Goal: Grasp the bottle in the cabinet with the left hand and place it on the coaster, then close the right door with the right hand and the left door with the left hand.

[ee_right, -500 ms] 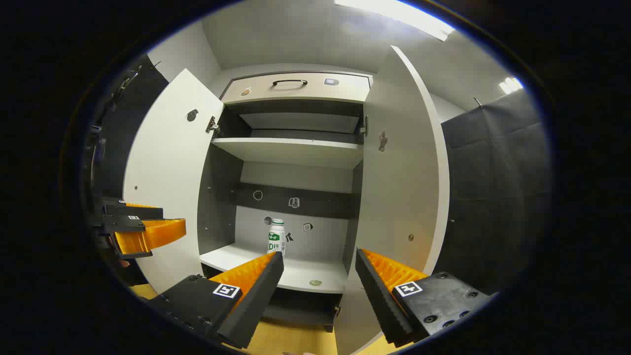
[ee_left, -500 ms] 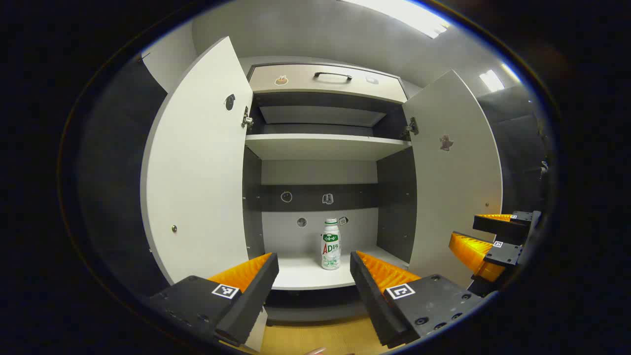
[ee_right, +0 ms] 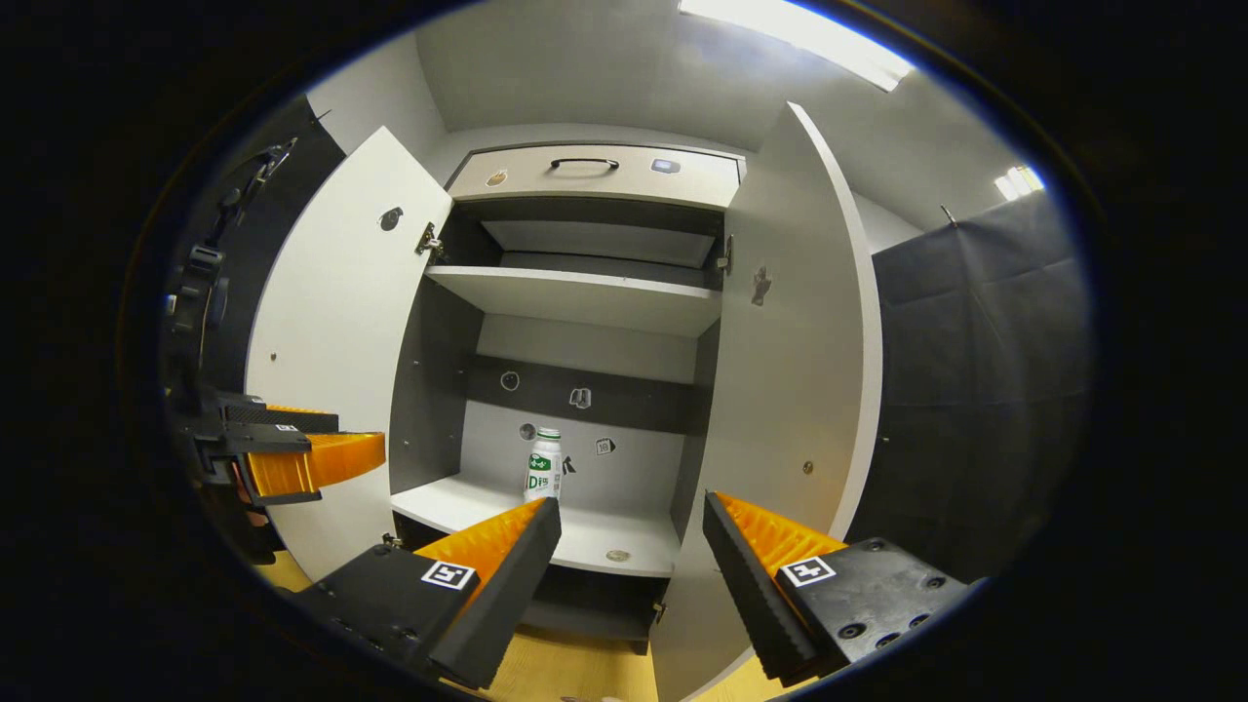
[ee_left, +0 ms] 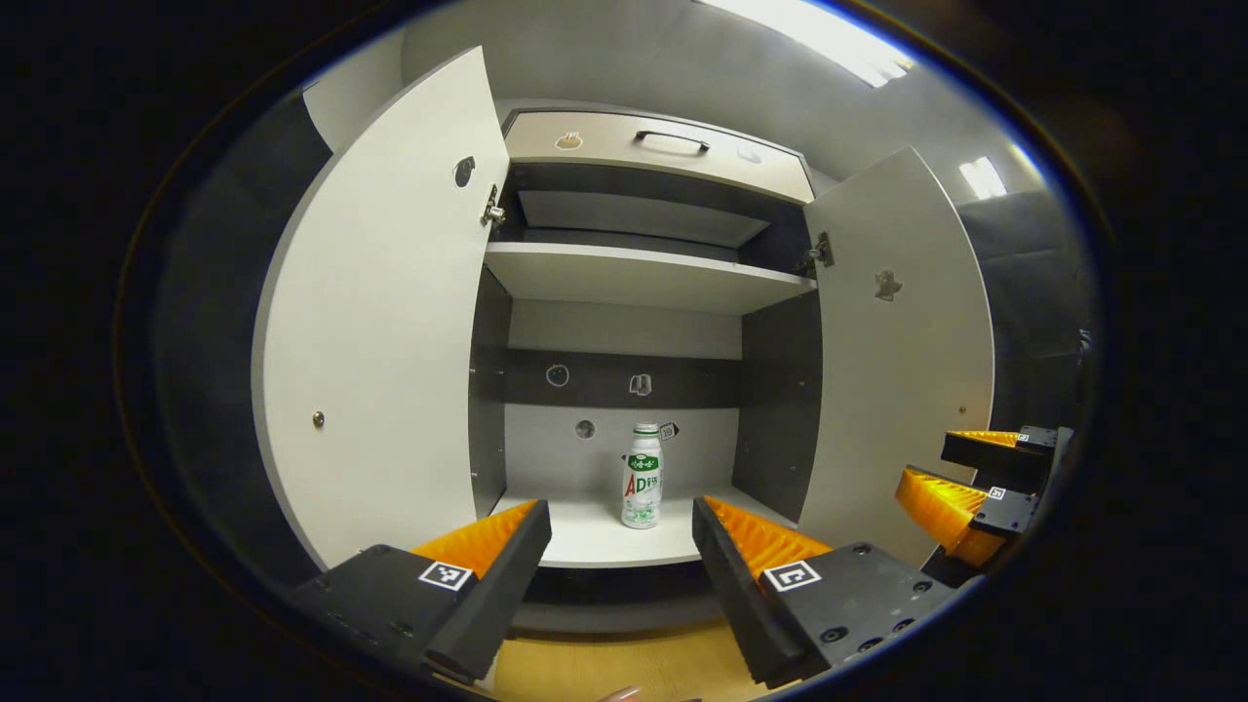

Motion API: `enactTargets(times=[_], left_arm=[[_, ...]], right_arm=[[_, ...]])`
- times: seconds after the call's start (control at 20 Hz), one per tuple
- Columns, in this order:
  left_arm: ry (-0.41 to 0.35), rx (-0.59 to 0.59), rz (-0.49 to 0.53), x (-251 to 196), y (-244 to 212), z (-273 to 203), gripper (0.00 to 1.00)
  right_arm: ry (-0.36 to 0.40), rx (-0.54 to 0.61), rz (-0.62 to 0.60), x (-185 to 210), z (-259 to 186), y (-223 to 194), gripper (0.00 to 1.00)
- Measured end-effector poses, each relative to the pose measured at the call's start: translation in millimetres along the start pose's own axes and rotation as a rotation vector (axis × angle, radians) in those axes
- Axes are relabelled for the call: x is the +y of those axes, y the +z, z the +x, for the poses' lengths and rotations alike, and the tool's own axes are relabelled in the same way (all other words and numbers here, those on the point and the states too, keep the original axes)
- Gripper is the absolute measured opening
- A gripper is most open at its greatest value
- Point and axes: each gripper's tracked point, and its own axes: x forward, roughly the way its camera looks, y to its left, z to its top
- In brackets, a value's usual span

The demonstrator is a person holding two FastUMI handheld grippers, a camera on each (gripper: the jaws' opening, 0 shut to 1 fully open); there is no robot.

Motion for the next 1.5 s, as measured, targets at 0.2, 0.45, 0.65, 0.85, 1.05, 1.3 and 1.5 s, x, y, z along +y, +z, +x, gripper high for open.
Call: enactTargets(times=[0.2,0.45,0.65,0.85,1.05,1.3,1.5], left_arm=[[-0.015,0.003,-0.011,-6,-2,5,0.93],[-0.017,0.009,0.001,-9,-5,13,0.93],[-0.033,0.019,0.001,-15,-11,29,0.93],[-0.051,0.01,0.02,-20,-15,56,0.93],[-0.056,-0.001,0.031,-22,-20,98,0.93],[-0.07,0.004,0.007,-24,-34,155,0.93],[-0.09,0.019,-0.02,-26,-52,200,0.93]], right_arm=[[-0.002,0.014,0.002,-3,2,-5,0.97],[-0.008,0.014,-0.006,-8,5,-7,0.98],[-0.012,0.011,-0.011,-12,8,-8,0.95],[-0.023,0.002,-0.03,-18,10,-9,0.95],[-0.041,0.011,-0.041,-22,17,-12,0.98],[-0.049,0.02,-0.055,-24,26,-18,0.95],[-0.044,0.035,-0.071,-20,37,-27,0.98]])
